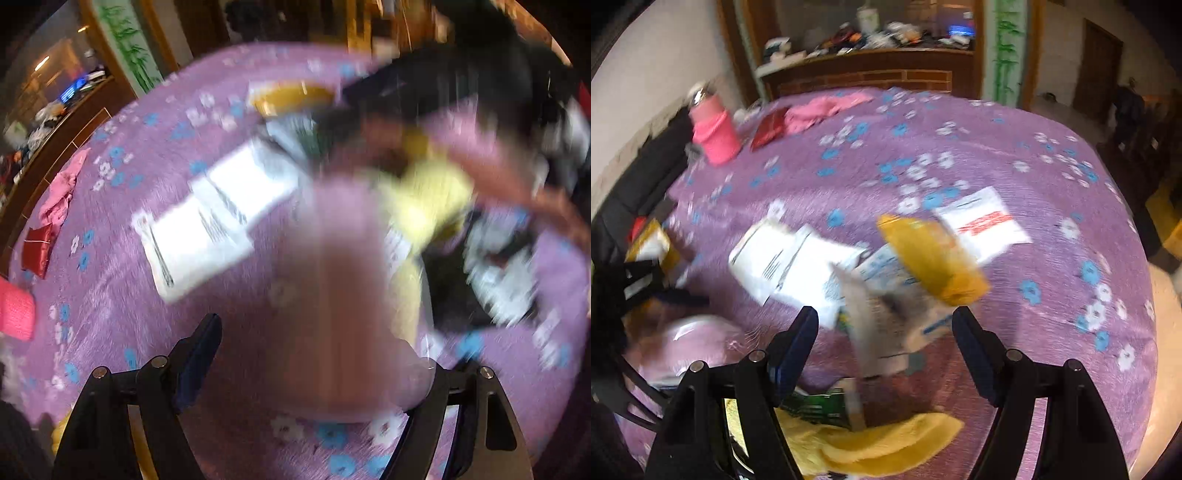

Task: Organize soft objects
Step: 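Grasp the clear cartoon pencil case with the left tool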

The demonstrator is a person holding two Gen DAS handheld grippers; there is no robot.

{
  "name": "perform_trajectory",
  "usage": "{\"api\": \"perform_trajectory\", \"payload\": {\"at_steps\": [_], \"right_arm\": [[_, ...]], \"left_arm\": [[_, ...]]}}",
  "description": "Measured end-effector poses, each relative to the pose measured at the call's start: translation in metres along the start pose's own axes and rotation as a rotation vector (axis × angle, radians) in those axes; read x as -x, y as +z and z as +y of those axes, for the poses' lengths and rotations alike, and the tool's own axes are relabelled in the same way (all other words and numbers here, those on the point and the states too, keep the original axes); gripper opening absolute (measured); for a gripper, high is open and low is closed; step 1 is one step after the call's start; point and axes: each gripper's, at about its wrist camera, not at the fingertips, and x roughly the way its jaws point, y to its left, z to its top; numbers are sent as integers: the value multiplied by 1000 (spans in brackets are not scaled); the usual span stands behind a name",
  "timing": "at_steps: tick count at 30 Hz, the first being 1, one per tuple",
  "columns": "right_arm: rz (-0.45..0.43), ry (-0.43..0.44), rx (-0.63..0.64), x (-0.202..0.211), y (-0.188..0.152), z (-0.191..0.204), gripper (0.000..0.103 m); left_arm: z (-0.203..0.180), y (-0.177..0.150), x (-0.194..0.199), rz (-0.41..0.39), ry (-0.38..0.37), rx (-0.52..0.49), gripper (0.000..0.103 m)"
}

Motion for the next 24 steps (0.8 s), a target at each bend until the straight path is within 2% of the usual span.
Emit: {"api": "perform_trajectory", "payload": {"at_steps": [1,5,9,11,12,13,15,17,19,24], "right_arm": [[-11,-10,-20,3,0,-7,74],[-15,10,-75,9,-4,-24,74],[-19,58,-92,15,-8,-28,74],[-41,54,-97,19,-6,-30,74],[-51,48,-98,21,-5,-31,74],[-54,44,-98,21,-3,-33,74],[-50,48,-92,20,-1,-33,74],[-50,61,-58,20,-2,-28,74],[-50,69,8,18,-2,-16,74],[2,28,199,-3,2,22,70]], "left_arm": [[-5,-2,-7,40,37,-29,83],[-3,3,-6,4,43,1,82],[5,9,-5,-41,-2,85,82],[12,10,-4,-58,-32,129,80],[14,10,-3,-68,-30,154,66],[14,10,-3,-73,-26,174,64],[16,11,0,-87,-58,214,49],[17,11,7,-116,-76,248,44],[15,11,12,-136,-78,262,43],[4,16,5,-110,-54,239,44]]}}
